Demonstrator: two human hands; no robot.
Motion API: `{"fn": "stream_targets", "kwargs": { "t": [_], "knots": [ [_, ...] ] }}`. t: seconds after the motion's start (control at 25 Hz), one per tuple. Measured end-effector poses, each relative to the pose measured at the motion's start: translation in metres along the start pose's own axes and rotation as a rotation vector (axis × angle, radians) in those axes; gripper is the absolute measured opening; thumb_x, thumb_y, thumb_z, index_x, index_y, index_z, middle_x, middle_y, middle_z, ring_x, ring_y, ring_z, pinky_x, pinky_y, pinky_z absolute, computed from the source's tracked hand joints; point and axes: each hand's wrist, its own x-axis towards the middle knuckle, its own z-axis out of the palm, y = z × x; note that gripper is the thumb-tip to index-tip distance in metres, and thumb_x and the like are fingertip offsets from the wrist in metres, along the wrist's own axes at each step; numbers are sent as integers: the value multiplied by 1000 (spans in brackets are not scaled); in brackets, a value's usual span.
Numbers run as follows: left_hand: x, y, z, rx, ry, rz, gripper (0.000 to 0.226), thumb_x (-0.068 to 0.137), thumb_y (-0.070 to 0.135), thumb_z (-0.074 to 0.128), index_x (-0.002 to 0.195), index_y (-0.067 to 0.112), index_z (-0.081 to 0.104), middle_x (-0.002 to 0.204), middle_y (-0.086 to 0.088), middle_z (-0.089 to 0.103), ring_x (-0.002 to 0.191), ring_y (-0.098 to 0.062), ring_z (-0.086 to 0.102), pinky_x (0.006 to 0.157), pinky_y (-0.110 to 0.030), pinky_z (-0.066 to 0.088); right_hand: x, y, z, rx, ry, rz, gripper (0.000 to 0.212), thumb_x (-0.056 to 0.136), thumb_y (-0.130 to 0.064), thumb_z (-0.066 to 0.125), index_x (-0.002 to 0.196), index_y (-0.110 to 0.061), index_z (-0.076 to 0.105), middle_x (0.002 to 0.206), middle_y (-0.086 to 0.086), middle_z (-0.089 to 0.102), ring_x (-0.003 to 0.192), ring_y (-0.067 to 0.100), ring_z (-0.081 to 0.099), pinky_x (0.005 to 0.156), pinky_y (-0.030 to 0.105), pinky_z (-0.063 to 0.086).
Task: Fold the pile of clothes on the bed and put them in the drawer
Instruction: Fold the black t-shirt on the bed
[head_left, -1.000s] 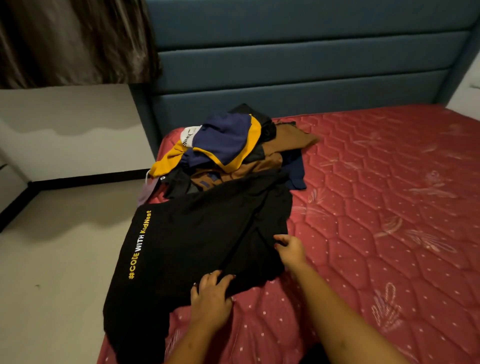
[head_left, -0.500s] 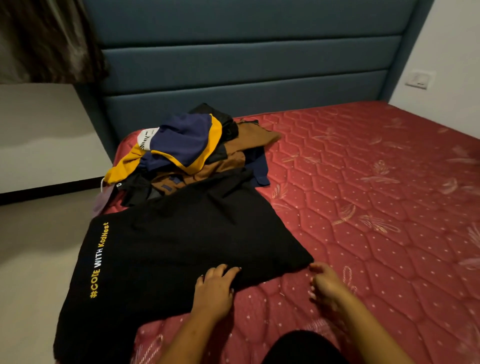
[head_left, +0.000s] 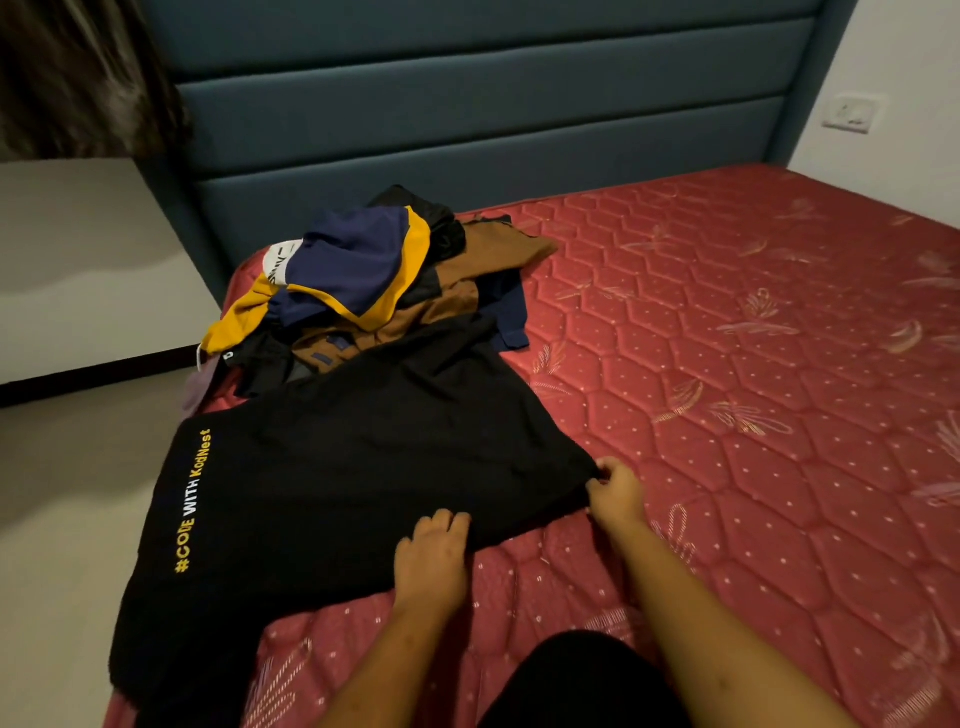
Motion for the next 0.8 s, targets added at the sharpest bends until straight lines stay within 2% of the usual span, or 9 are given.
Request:
{"fn": "stream_targets", "kwargs": {
  "t": [0.08,0.16,0.24,0.28,0.32,0.4,0.52,0.68,0.8],
  "knots": [
    [-1,-9,-2,58,17,-92,52,93,17,48,141,27,32,138,1,39,124,-20,42,97,-37,41,-1,1,-5,218,28,1,30,84,9,49,76,-20,52,82,15,58,60,27,59,48,33,56],
    [-5,-26,-2,86,23,-169,51,93,17,50,139,29,33,134,2,42,121,-18,44,91,-35,43,-9,4,-14,256,-31,-43,33,87,12,44,90,-20,52,87,15,53,57,21,56,39,23,48],
    [-10,-49,-3,103,34,-237,50,93,16,49,139,30,34,130,2,44,118,-17,47,84,-32,46,-13,9,-27,131,-87,-140,55,85,16,42,114,-29,52,90,12,54,63,26,60,46,26,51],
    [-13,-59,-3,107,39,-261,50,94,14,48,140,30,34,130,2,46,116,-17,49,82,-30,48,-14,13,-32,46,-136,-200,59,83,17,43,120,-27,55,96,11,57,76,31,63,57,26,52],
    [-15,-68,-4,109,37,-271,50,95,13,47,140,29,35,130,2,47,116,-17,50,81,-29,49,-16,17,-36,-52,-196,-242,52,84,14,46,124,-18,58,108,13,58,95,34,62,71,24,49],
    [-20,-76,-5,133,27,-245,47,96,10,45,139,27,38,127,3,52,113,-16,53,79,-28,50,-22,22,-42,-178,-322,-188,35,90,-1,52,125,-4,59,116,6,55,120,32,48,78,17,37],
    [-35,-75,-10,171,5,-205,39,97,10,43,133,24,46,120,3,58,110,-15,57,78,-27,49,-32,20,-50,-319,-348,-175,27,91,-9,54,116,-4,64,91,-12,50,118,30,50,75,17,37],
    [-61,-83,-11,250,-20,-161,30,97,14,41,120,25,54,113,5,63,107,-15,59,81,-28,49,-33,14,-59,-717,-467,-238,36,87,1,54,116,-15,68,122,8,62,114,25,58,97,27,43],
    [-81,-94,-14,297,-46,-169,30,97,15,39,119,28,55,118,5,62,109,-14,61,83,-27,48,-38,8,-67,-846,-623,-195,28,86,-3,61,110,-14,70,118,7,67,105,19,63,89,26,47]
  ]
}}
